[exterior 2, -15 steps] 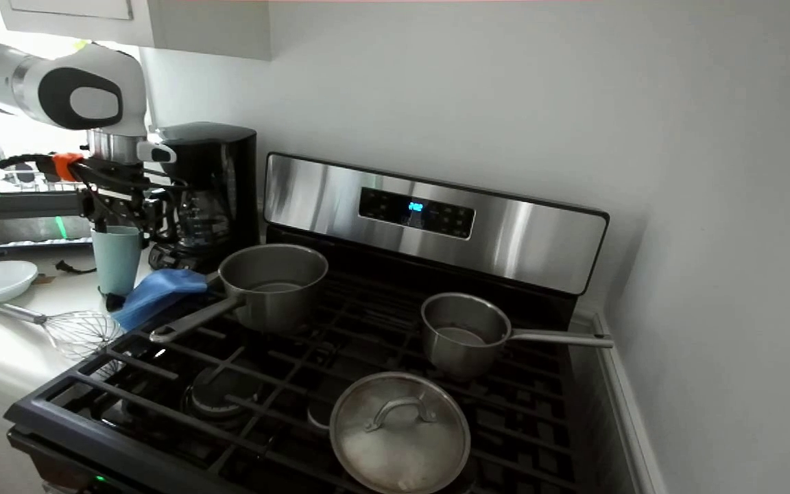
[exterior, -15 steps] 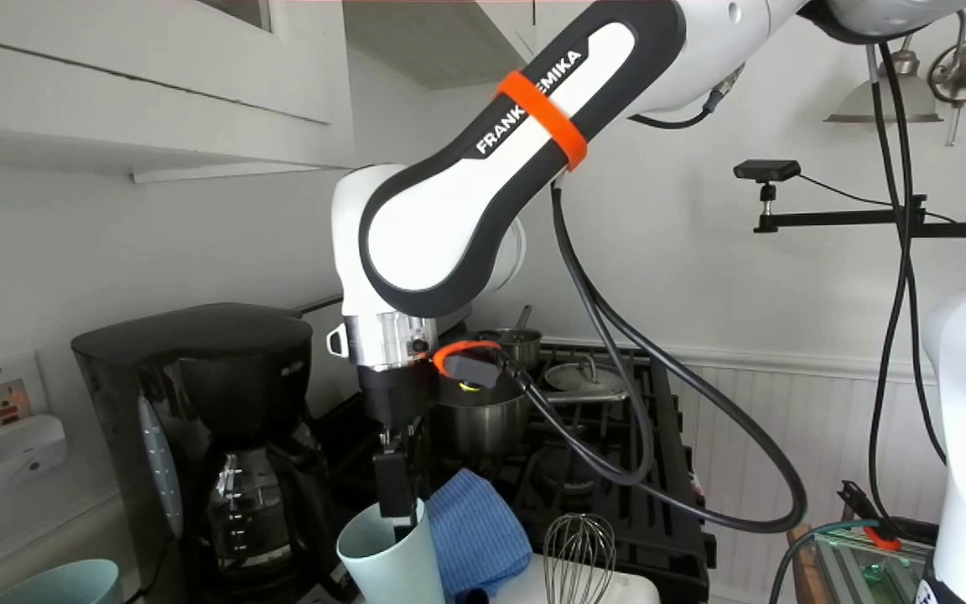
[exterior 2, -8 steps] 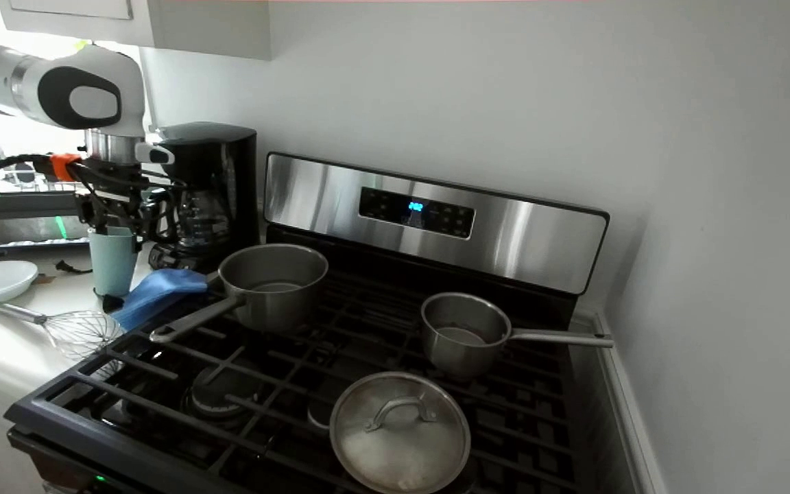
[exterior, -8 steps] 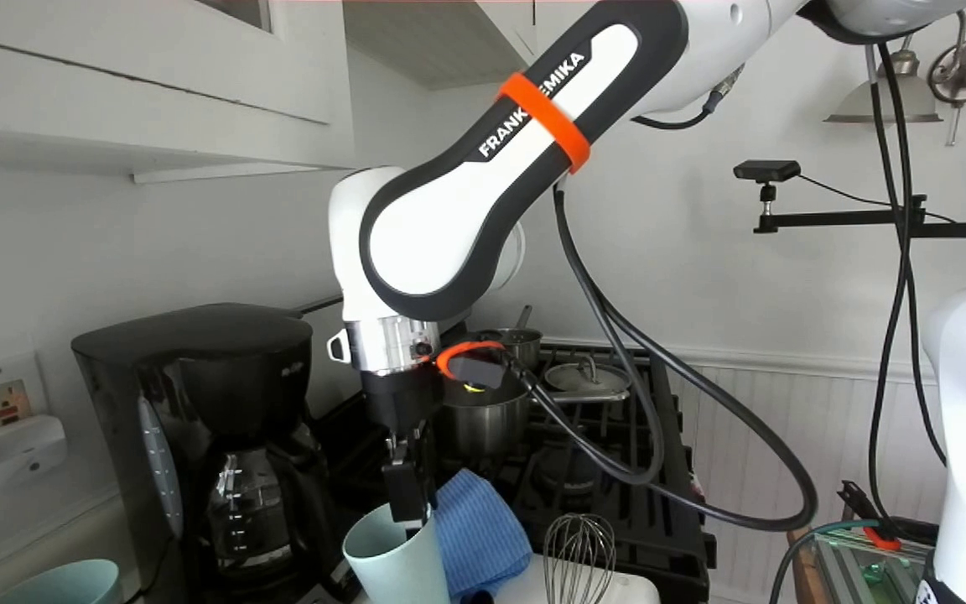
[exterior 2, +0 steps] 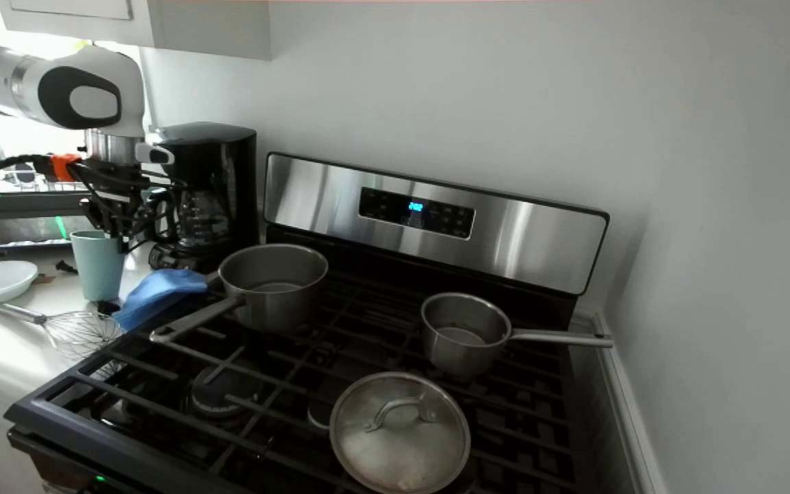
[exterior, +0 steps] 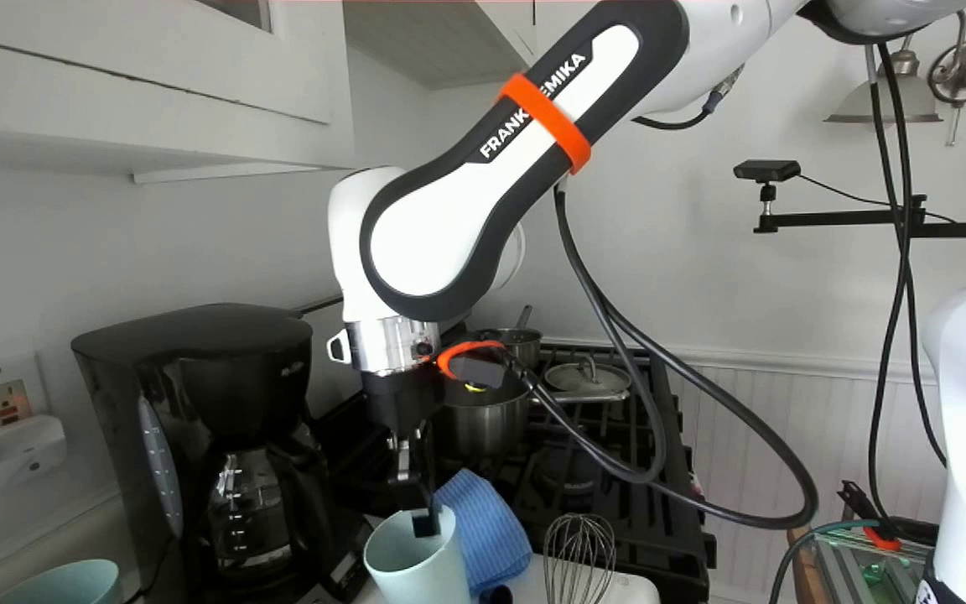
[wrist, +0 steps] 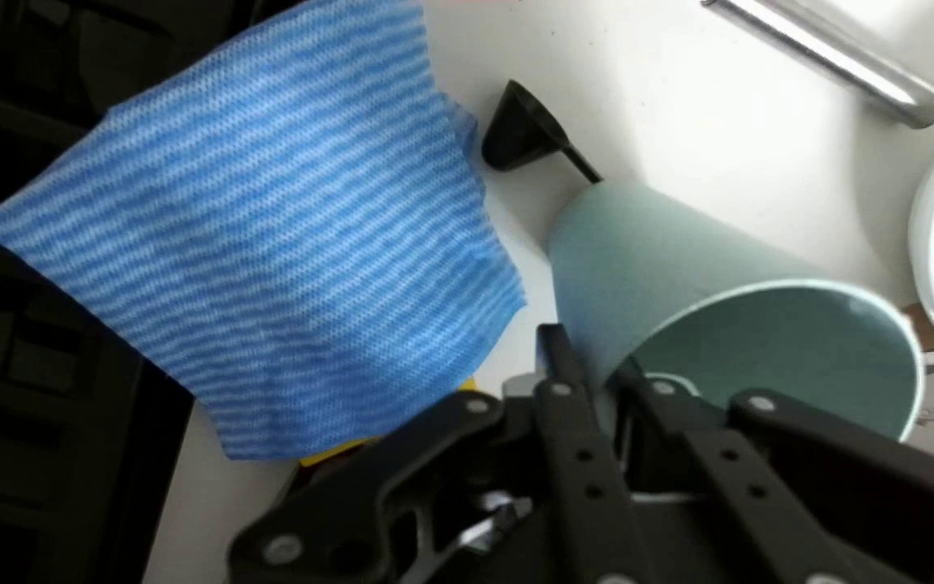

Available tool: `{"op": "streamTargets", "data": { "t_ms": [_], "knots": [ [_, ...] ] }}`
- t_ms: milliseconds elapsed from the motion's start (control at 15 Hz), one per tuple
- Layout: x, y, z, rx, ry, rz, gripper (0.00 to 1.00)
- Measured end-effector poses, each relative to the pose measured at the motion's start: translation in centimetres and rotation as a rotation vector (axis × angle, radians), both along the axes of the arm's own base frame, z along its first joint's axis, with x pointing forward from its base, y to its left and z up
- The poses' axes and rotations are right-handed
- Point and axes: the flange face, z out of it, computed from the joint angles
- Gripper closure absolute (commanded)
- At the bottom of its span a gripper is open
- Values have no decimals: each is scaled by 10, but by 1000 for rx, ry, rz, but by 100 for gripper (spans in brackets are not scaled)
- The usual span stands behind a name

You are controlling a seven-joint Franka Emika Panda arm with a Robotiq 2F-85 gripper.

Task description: Put the blue cloth on the counter, pick up the cup on the left and pour the contents into the two pots on the stove

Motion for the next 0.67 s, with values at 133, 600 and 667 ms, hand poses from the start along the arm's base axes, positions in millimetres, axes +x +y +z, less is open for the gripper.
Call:
{"op": "streamTargets", "data": {
  "t_ms": [133, 600, 667],
  "knots": [
    [0, 0, 2, 1, -4, 5, 99],
    [8, 1, 9, 19, -74, 18, 99],
    [9, 1, 10, 22, -89, 17, 99]
  ]
}}
